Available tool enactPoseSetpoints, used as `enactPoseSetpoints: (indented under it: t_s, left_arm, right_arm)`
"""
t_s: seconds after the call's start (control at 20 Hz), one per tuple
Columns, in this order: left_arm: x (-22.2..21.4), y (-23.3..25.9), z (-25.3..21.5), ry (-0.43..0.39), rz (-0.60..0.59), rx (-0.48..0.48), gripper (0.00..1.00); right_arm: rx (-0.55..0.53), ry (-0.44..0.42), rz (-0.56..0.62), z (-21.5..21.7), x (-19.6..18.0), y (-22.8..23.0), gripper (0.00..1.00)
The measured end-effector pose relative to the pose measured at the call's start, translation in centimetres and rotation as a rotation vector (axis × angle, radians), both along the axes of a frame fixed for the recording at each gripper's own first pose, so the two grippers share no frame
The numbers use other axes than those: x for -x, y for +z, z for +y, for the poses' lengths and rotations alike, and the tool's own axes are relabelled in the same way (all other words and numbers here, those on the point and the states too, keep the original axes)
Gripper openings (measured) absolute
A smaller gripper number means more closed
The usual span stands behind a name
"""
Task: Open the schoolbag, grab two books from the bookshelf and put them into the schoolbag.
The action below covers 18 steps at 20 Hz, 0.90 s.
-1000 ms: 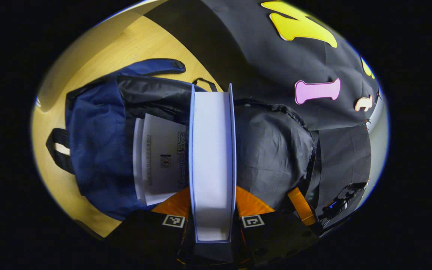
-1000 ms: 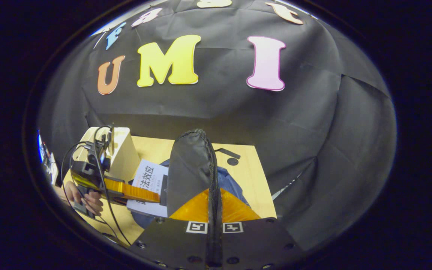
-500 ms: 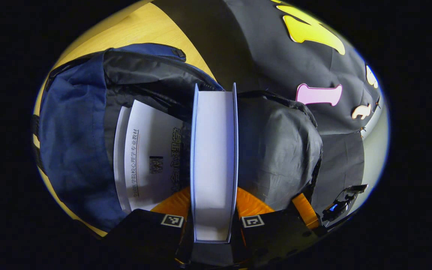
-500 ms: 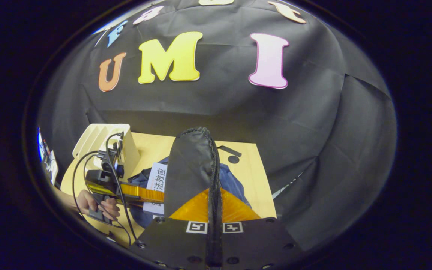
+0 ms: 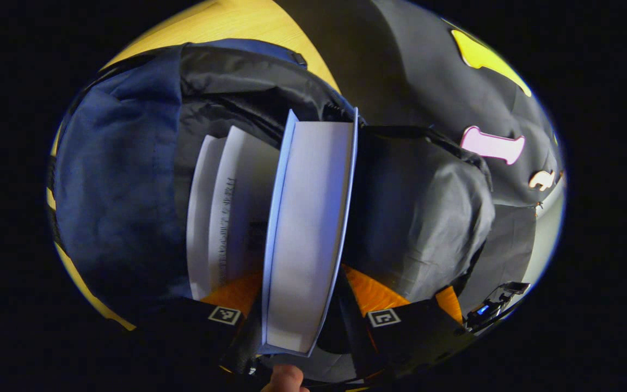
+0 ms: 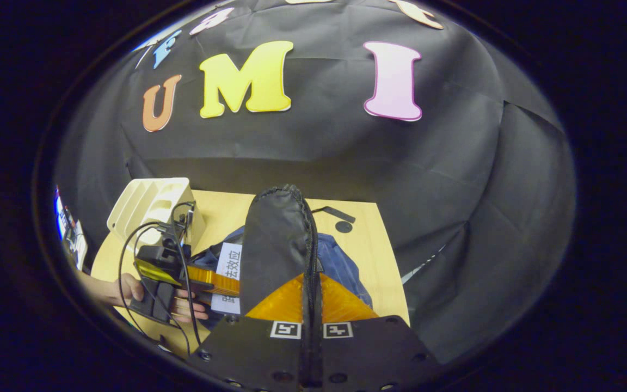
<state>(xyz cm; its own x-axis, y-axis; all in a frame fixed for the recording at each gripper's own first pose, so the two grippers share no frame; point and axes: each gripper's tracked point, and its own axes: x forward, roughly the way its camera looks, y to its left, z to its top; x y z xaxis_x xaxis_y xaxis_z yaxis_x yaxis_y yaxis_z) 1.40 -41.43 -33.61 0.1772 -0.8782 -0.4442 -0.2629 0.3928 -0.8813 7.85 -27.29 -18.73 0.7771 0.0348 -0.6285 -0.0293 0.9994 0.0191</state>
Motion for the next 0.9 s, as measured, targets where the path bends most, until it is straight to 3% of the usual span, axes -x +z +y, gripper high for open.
enactPoseSetpoints:
  t_s: [0.05, 0.1, 0.15, 0.3, 0.55, 0.9]
  left_arm:
    - [0.1, 0.0, 0.0, -0.009, 0.004, -0.01, 0.74]
    - [0.0, -0.2, 0.0, -0.019, 0.009, -0.033, 0.91]
    - [0.3, -0.2, 0.1, -0.037, 0.01, -0.056, 0.8]
    - [0.8, 0.2, 1.3, -0.077, 0.022, -0.12, 0.82]
    - [1.0, 1.2, 3.8, -0.075, 0.034, -0.19, 0.83]
    - [1.0, 3.2, 8.4, -0.105, -0.056, -0.33, 0.84]
  right_arm:
    - [0.001, 0.001, 0.002, 0.0, 0.0, 0.0, 0.0]
    - [0.001, 0.001, 0.001, 0.0, 0.0, -0.1, 0.0]
    - [0.001, 0.0, 0.002, 0.0, -0.1, 0.0, 0.0]
    - [-0.002, 0.001, 0.004, 0.1, -0.2, -0.3, 0.0]
    - [-0.014, 0.001, 0.006, 0.6, -0.3, -0.4, 0.0]
    - [-0.023, 0.005, 0.0, 1.8, -0.3, -0.2, 0.0]
